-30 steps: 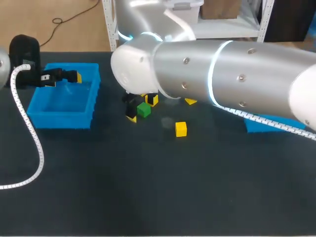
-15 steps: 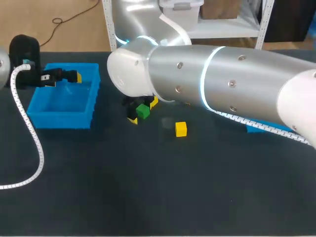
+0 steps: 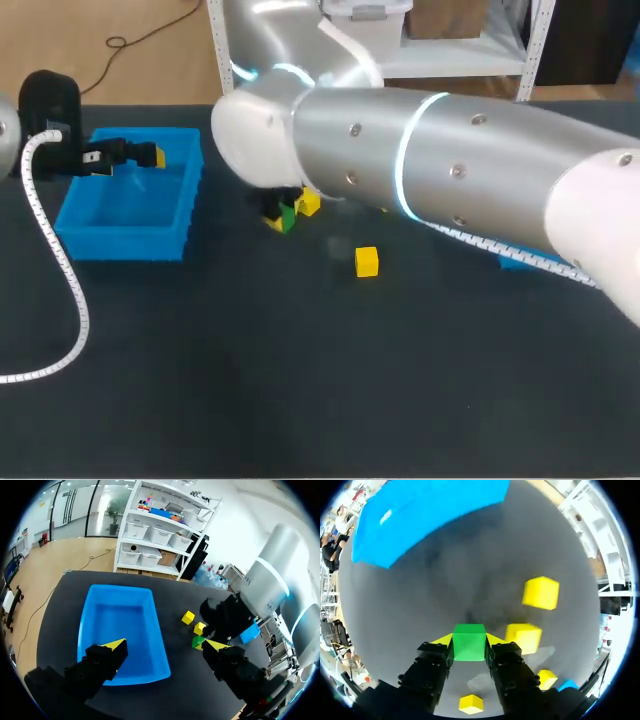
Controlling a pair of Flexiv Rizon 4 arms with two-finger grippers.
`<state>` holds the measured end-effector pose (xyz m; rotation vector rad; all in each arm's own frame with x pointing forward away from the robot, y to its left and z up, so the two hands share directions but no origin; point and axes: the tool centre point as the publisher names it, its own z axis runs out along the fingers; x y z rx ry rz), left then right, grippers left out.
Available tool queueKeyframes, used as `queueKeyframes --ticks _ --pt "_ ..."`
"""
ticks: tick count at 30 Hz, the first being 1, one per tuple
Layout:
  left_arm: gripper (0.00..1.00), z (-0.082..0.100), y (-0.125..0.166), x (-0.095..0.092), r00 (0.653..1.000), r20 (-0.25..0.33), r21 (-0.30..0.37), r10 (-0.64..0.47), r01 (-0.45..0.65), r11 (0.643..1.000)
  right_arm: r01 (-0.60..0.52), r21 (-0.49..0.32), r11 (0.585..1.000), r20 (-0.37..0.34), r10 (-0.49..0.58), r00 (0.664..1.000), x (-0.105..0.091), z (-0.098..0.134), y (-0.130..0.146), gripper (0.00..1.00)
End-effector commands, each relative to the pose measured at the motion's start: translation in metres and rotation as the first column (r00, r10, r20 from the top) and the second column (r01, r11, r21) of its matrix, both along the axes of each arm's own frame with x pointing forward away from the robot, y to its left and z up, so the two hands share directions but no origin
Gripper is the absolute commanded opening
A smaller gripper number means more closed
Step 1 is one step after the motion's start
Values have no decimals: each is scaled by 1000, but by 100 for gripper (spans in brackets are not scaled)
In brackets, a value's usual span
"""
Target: Put the green cubes in the right bin and the yellow cubes in the left bin.
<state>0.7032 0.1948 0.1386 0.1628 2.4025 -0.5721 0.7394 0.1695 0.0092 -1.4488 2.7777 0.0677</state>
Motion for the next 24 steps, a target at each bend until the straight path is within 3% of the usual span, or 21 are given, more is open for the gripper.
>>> queueKeyframes --ticks 1,6,11,15,24 --pt "100 0 0 0 1000 0 1 2 -2 1000 46 111 993 82 -55 995 4 51 -37 0" --pt "100 0 0 0 1000 0 1 2 -2 1000 180 232 956 165 -221 961 37 110 -96 0" --pt "100 0 0 0 1000 0 1 2 -2 1000 358 308 881 209 -430 879 61 144 -172 0" --pt "100 0 0 0 1000 0 1 2 -2 1000 484 335 808 211 -565 798 65 151 -227 0" --pt "100 0 0 0 1000 0 1 2 -2 1000 696 338 633 173 -769 615 38 138 -317 0"
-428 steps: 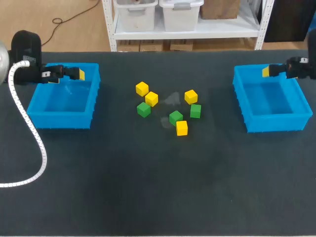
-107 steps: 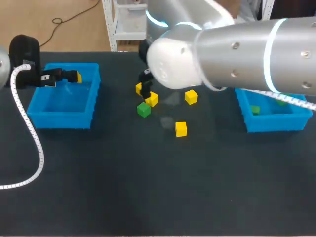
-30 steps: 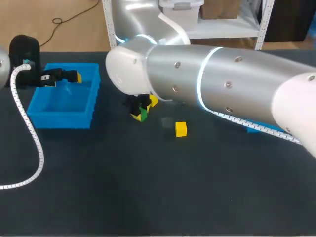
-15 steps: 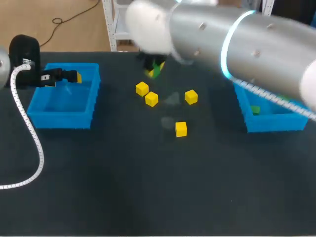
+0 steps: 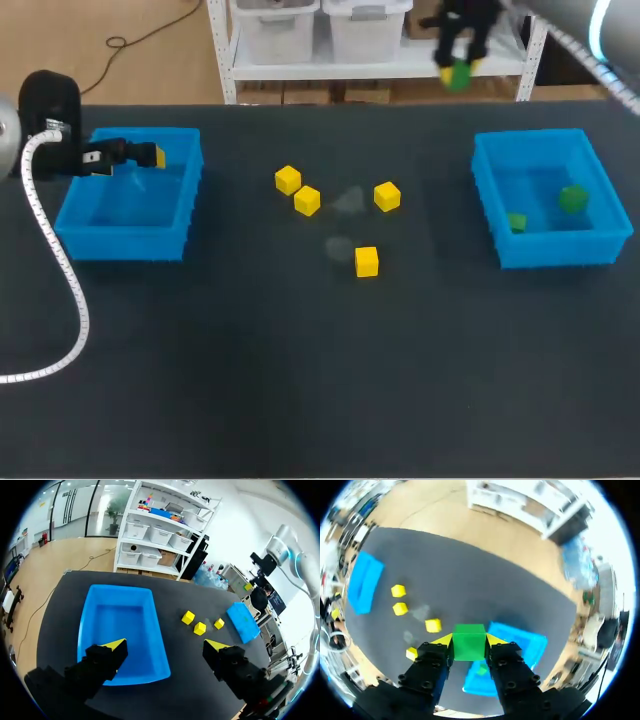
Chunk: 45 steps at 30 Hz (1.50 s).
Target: Put the green cubes in the right bin and the yellow cubes in the left bin.
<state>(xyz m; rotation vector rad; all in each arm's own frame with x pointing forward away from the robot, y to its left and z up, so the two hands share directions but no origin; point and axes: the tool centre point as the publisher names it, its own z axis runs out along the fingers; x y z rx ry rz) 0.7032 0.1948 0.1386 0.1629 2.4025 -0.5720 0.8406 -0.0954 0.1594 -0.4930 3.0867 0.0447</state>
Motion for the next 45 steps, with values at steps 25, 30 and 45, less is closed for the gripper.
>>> queueKeyframes --ticks 25,30,45 --pt "100 0 0 0 1000 0 1 2 -2 1000 424 199 883 275 -466 841 -107 -50 -97 3" --pt "100 0 0 0 1000 0 1 2 -2 1000 425 180 887 304 -461 834 -105 -46 -102 100" --pt "100 0 0 0 1000 0 1 2 -2 1000 420 201 885 355 -465 811 -103 -40 -105 100"
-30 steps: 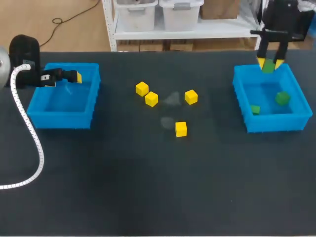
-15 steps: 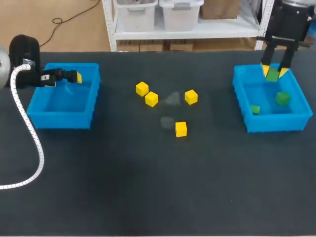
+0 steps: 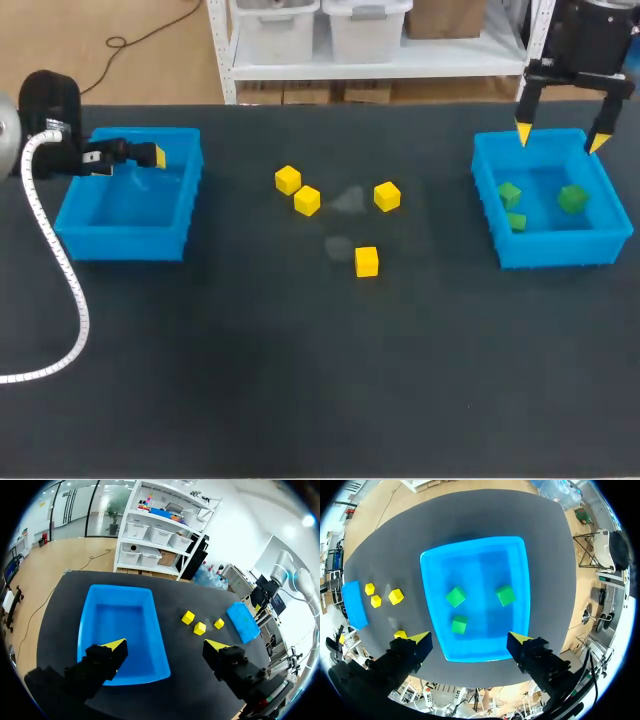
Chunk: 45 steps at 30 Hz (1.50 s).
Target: Put the green cubes in the right bin and the yellow cubes in the left bin.
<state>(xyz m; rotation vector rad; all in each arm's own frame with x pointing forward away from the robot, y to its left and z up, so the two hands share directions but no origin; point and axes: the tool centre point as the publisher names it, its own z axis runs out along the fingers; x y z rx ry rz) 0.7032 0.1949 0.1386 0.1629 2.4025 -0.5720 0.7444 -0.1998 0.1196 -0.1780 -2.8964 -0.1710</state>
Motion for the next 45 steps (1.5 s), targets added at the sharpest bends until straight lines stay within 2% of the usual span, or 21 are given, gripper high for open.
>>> queueKeyframes --ticks 1,9,10,11,12,14,15,20,23,27,29,36,41,43,45 --pt "100 0 0 0 1000 0 1 2 -2 1000 94 -60 994 620 -37 784 -7 -1 -1 100" --pt "100 0 0 0 1000 0 1 2 -2 1000 94 -60 994 620 -37 784 -7 -1 -1 100" --pt "100 0 3 -1 1000 -6 27 25 -25 999 94 -60 994 620 -37 784 -7 -1 -1 100" --pt "100 0 5 -1 999 -5 25 33 -33 999 94 -60 994 620 -37 784 -7 -1 -1 100" --pt "100 3 5 -3 1000 16 34 21 -21 999 94 -60 994 620 -37 784 -7 -1 -1 100" --pt "100 8 -1 -7 997 70 116 -28 20 993 94 -60 994 620 -37 784 -7 -1 -1 100" --pt "100 11 -5 -8 996 79 125 -45 35 992 94 -60 994 620 -37 784 -7 -1 -1 100" --pt "100 12 -36 -22 972 83 246 -218 192 950 94 -60 994 620 -37 784 -7 -1 -1 100" --pt "100 5 -64 -35 908 84 351 -411 359 865 94 -60 994 620 -37 784 -7 -1 -1 100" --pt "100 -10 -98 -53 770 26 458 -638 558 692 94 -60 994 620 -37 784 -7 -1 -1 100" --pt "100 -16 -113 -58 710 -1 484 -704 616 621 94 -60 994 620 -37 784 -7 -1 -1 100" --pt "100 -25 -154 -67 497 -102 510 -862 770 383 94 -60 994 620 -37 784 -7 -1 -1 100" --pt "100 -31 -174 -67 391 -164 505 -906 822 263 94 -60 994 620 -37 784 -7 -1 -1 100" --pt "100 -37 -181 -64 370 -180 497 -912 834 240 94 -60 994 620 -37 784 -7 -1 -1 100" --pt "100 -44 -187 -58 365 -200 494 -909 839 228 94 -60 994 620 -37 784 -7 -1 -1 100"
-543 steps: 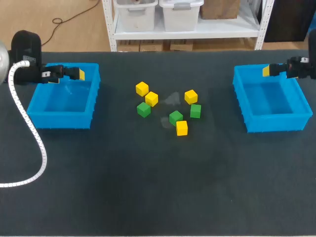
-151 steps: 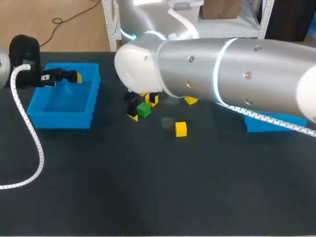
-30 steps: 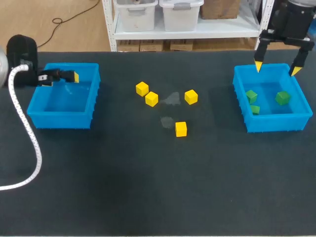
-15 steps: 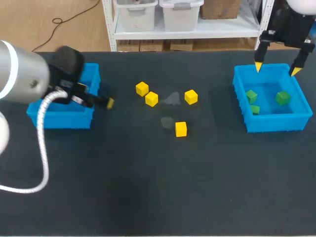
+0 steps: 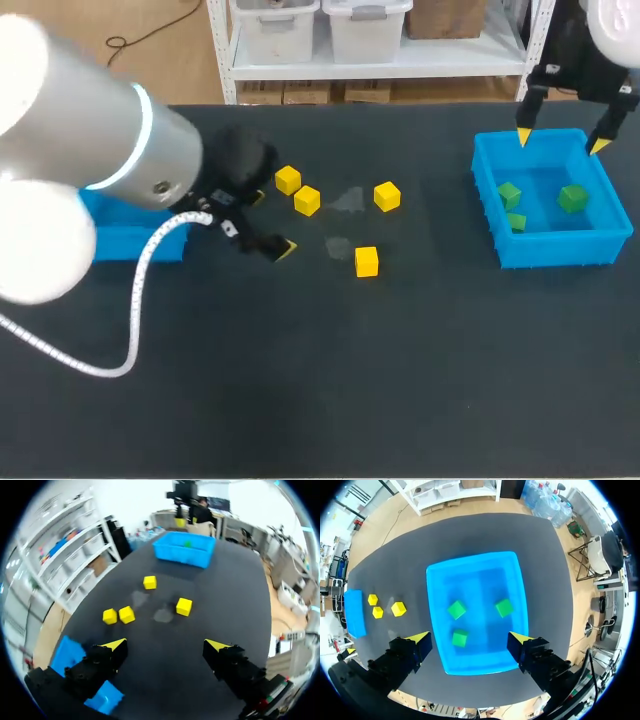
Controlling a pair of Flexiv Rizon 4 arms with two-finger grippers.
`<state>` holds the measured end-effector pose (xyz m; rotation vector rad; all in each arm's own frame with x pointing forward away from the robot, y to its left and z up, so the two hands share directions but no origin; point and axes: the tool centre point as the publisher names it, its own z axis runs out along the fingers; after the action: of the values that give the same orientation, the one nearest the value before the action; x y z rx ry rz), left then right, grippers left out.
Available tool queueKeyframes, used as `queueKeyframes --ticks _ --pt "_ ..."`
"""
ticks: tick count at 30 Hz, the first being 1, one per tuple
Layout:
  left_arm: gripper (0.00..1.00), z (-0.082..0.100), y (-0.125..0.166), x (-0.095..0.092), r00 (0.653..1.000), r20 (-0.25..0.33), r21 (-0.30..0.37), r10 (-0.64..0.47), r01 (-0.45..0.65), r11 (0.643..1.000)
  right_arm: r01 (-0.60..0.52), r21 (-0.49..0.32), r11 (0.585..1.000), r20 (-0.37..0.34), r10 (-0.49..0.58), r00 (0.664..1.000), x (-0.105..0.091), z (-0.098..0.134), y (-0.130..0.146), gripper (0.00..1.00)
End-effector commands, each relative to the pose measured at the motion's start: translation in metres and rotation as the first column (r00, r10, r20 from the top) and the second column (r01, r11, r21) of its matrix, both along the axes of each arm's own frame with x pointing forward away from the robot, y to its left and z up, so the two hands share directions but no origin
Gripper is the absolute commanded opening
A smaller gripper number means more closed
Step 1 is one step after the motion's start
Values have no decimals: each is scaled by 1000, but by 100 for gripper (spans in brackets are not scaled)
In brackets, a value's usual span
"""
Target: Put the green cubes in the right bin and the yellow cubes in the left bin.
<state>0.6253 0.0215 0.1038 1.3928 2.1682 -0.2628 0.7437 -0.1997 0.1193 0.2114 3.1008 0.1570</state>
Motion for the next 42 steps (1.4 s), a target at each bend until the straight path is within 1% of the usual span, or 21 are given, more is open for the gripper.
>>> queueKeyframes --ticks 1,3,6,8,11,16,20,27,30,37,40,42 --pt "100 -14 -17 23 934 -116 149 -338 352 924 54 -44 998 395 -32 918 -6 0 -1 100" --pt "100 -23 -23 29 932 -124 175 -342 359 917 54 -44 998 395 -32 918 -6 0 -1 100" --pt "100 -36 -34 41 940 -133 207 -315 337 918 54 -44 998 395 -32 918 -6 0 -1 100" --pt "100 -44 -41 50 949 -132 218 -287 311 925 54 -44 998 395 -32 918 -6 0 -1 100" --pt "100 -51 -51 58 953 -138 220 -271 296 929 54 -44 998 395 -32 918 -6 0 -1 100" --pt "100 -60 -66 64 958 -150 223 -244 273 936 54 -44 998 395 -32 918 -6 0 -1 100" --pt "100 -71 -73 66 962 -183 226 -205 244 943 54 -44 998 395 -32 918 -6 0 -1 100" --pt "100 -81 -80 56 961 -200 228 -192 236 944 54 -44 998 395 -32 918 -6 0 -1 100" --pt "100 -82 -82 50 959 -206 227 -193 239 944 54 -44 998 395 -32 918 -6 0 -1 100" --pt "100 -76 -87 33 945 -236 198 -227 276 941 54 -44 998 395 -32 918 -6 0 -1 100" --pt "100 -77 -88 28 942 -239 197 -234 283 939 54 -44 998 395 -32 918 -6 0 -1 100" --pt "100 -81 -89 26 945 -236 210 -227 278 937 54 -44 998 395 -32 918 -6 0 -1 100"
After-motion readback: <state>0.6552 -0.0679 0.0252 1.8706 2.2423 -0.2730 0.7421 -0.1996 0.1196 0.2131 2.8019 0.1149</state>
